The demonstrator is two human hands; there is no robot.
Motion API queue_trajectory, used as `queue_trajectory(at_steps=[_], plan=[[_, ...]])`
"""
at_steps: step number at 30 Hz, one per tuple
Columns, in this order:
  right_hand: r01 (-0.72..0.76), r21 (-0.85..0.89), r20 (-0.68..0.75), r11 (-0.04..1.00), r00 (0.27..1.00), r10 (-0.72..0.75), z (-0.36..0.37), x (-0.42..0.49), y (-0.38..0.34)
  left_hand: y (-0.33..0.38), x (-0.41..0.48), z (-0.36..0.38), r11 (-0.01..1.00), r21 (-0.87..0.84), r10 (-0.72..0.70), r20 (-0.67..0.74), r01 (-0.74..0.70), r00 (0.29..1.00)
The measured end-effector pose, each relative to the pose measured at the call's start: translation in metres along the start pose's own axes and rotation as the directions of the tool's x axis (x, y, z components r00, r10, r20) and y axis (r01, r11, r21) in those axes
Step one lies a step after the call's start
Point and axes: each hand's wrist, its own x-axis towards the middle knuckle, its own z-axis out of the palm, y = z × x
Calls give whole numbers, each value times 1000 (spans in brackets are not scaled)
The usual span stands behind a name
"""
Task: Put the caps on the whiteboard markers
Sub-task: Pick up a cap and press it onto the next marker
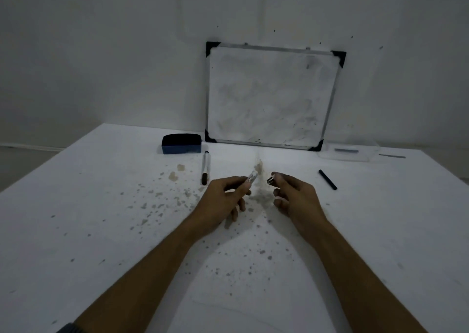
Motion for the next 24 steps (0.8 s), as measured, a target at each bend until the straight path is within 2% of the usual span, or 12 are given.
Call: queue_trajectory(at_steps=[2, 4, 11, 14, 16, 21, 24], plan=[[-91, 180, 12, 979, 996, 90, -3, 3, -1, -3, 0, 2, 999, 36, 5, 38, -7, 999], [-136, 233, 37, 963, 991, 131, -4, 10, -2, -3, 0, 1, 997, 77, 3, 36, -6, 999], [-161, 112, 133, 981, 980, 146, -3, 16, -3, -8, -2, 4, 994, 94, 42, 101, -52, 994], [2, -66, 36, 998, 999, 0, -2, 16, 1, -8, -2, 4, 989, 132, 55, 85, -66, 995], [121, -209, 0, 970, 992, -124, -2, 17, 4, -9, 0, 3, 990, 134, 36, 64, -44, 997], [296, -324, 91, 899, 955, -282, 3, 7, 3, -4, 0, 4, 995, 97, -8, 45, 3, 999], [320, -277, 95, 906, 947, -306, 5, 6, 4, 2, -1, 1, 993, 120, -15, 62, 8, 998]])
